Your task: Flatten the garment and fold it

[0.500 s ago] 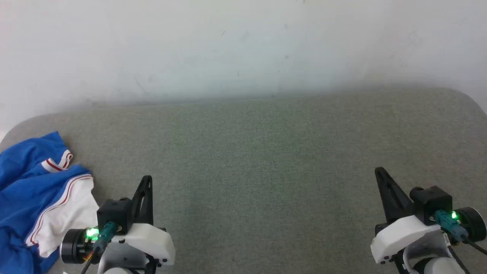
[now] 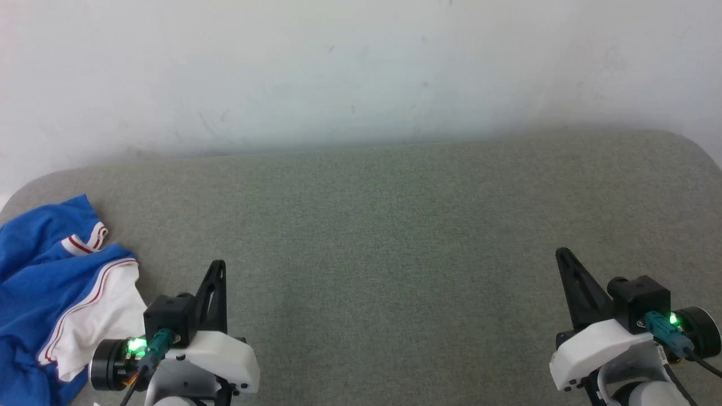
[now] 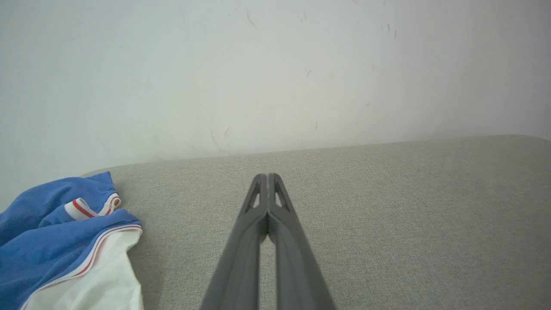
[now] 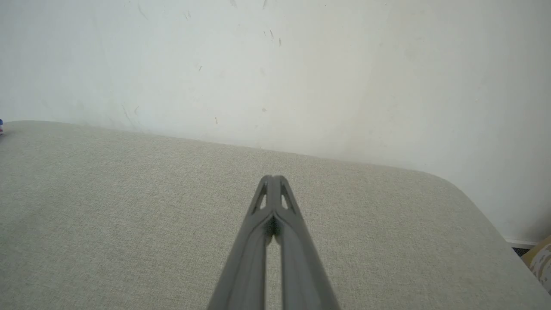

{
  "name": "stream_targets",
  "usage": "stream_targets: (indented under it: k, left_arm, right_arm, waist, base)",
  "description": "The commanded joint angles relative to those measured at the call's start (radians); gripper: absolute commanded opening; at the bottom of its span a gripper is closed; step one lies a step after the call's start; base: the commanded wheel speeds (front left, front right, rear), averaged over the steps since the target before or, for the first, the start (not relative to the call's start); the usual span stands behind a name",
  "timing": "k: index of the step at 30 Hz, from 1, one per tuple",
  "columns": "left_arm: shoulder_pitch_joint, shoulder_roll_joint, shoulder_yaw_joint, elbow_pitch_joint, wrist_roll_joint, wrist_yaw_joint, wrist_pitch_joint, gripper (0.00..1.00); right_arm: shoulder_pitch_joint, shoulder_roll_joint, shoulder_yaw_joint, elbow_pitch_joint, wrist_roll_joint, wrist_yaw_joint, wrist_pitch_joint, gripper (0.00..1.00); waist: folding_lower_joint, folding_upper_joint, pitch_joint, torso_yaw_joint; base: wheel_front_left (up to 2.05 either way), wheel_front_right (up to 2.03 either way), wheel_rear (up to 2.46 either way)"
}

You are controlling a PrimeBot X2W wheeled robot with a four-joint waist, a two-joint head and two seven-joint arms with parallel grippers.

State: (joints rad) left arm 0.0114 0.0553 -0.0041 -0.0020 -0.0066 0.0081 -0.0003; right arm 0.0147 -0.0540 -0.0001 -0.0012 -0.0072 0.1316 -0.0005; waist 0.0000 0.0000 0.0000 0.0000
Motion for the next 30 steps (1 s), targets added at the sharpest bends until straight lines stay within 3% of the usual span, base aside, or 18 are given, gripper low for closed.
stream_targets:
  k: [1, 30]
  left_arm:
    - [-0.011, -0.005, 0.004, 0.002, 0.007, -0.008, 0.000, 0.00]
    - [-0.011, -0.005, 0.004, 0.002, 0.007, -0.008, 0.000, 0.00]
  right_arm:
    - [-0.015, 0.004, 0.000, 0.001, 0.007, -0.001, 0.000, 0.00]
    - [-0.015, 0.004, 0.000, 0.001, 0.007, -0.001, 0.000, 0.00]
  waist:
    - [0.0000, 0.0000, 0.000, 0.000]
    - [0.0000, 0.0000, 0.000, 0.000]
  base:
    - [0.00, 0.00, 0.00]
    - [0.00, 0.00, 0.00]
